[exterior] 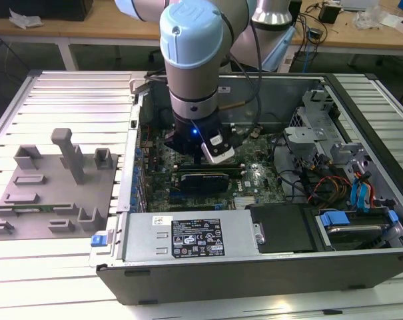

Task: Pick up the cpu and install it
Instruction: 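Install the second cpu locking lever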

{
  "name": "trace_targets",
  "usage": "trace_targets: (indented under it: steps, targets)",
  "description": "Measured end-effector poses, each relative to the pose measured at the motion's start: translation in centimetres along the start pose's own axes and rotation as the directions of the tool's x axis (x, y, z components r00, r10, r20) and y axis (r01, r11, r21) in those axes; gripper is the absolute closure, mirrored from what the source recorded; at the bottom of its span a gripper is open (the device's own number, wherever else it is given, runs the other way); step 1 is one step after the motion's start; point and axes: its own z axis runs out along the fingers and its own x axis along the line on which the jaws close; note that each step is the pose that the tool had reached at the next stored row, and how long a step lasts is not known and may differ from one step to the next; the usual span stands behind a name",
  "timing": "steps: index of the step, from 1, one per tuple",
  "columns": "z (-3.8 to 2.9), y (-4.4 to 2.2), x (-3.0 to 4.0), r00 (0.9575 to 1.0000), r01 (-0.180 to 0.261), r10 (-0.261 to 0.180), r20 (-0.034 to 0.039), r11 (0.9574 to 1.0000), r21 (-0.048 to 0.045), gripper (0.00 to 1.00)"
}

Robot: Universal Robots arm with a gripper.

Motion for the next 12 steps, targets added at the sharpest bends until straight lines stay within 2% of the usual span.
trace_targets:
  steps: [3,6,8,12]
  targets:
    - [0.17,-0.29,0.00,0.9999,-0.013,0.013,0.0016,0.9999,-0.0054,0.89]
    - [0.25,-0.50,0.02,0.9997,-0.023,0.023,0.0007,0.9992,-0.0336,0.89]
    - [0.34,-0.57,0.08,0.9996,-0.028,0.028,0.0005,0.9987,-0.0435,0.89]
    - [0.44,-0.62,0.23,0.9994,-0.034,0.034,0.0007,0.9981,-0.0511,0.89]
